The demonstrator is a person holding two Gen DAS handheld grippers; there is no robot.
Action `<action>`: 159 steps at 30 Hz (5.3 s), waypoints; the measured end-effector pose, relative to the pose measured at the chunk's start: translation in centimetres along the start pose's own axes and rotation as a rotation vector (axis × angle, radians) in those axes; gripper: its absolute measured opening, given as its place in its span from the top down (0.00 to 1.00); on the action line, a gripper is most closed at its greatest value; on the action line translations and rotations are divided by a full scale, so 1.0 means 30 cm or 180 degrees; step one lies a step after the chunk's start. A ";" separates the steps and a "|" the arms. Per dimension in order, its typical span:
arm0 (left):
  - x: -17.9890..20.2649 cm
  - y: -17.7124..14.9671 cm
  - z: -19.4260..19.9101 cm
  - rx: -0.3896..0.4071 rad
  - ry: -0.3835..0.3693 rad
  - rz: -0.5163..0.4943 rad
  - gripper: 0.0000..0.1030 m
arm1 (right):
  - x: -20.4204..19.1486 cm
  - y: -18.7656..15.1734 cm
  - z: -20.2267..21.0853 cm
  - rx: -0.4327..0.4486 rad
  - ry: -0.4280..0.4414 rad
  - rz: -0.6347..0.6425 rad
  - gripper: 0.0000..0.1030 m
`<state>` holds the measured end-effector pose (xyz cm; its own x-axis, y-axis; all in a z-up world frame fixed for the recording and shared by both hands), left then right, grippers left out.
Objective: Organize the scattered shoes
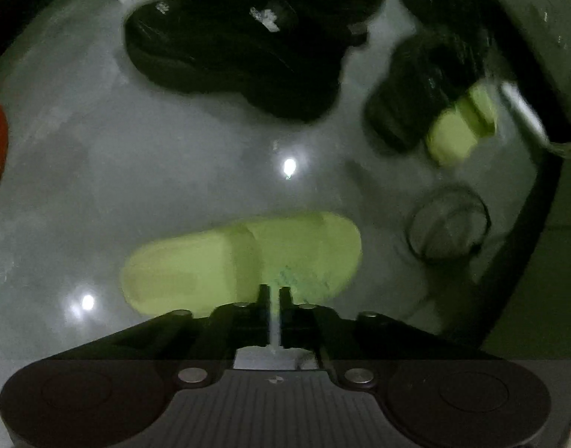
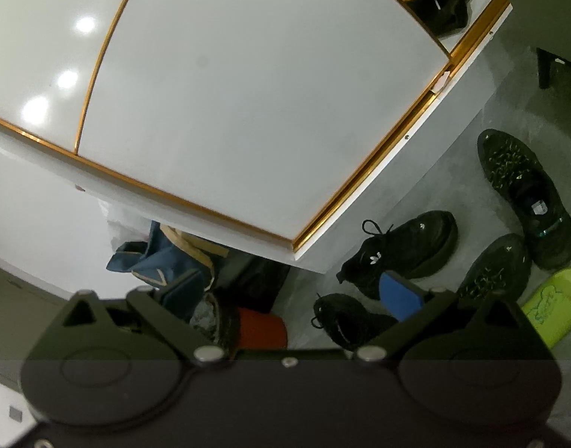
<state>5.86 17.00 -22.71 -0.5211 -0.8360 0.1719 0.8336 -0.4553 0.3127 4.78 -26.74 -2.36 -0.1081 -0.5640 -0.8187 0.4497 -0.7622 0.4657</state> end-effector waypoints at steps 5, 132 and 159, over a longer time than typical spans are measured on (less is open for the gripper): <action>-0.054 -0.012 -0.133 0.0163 0.0332 0.0160 0.40 | 0.003 -0.002 -0.005 0.0006 -0.0013 0.0028 0.01; 0.453 0.467 0.298 0.1171 -0.1068 0.0475 0.46 | -0.108 0.696 0.633 0.0810 0.1769 -0.0669 0.00; 0.327 0.359 -0.427 0.0141 -0.0685 0.2065 0.19 | -0.046 0.852 0.979 0.2542 0.1104 -0.0139 0.00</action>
<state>12.07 -0.01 -29.62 0.0527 -0.8538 0.5179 0.9836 0.1340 0.1208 -9.62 -54.77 20.54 0.2238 -0.4994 -0.8370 -0.3188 -0.8490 0.4213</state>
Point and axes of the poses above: each gripper's, at about its wrist camera, not at the fingertips, and z roughly against the way its jaws point, x to its right, y to its top, the point moved 6 cm from there along -z, roughly the way its jaws point, and after that the axes turned 15 degrees about x, right-handed, at the moved point
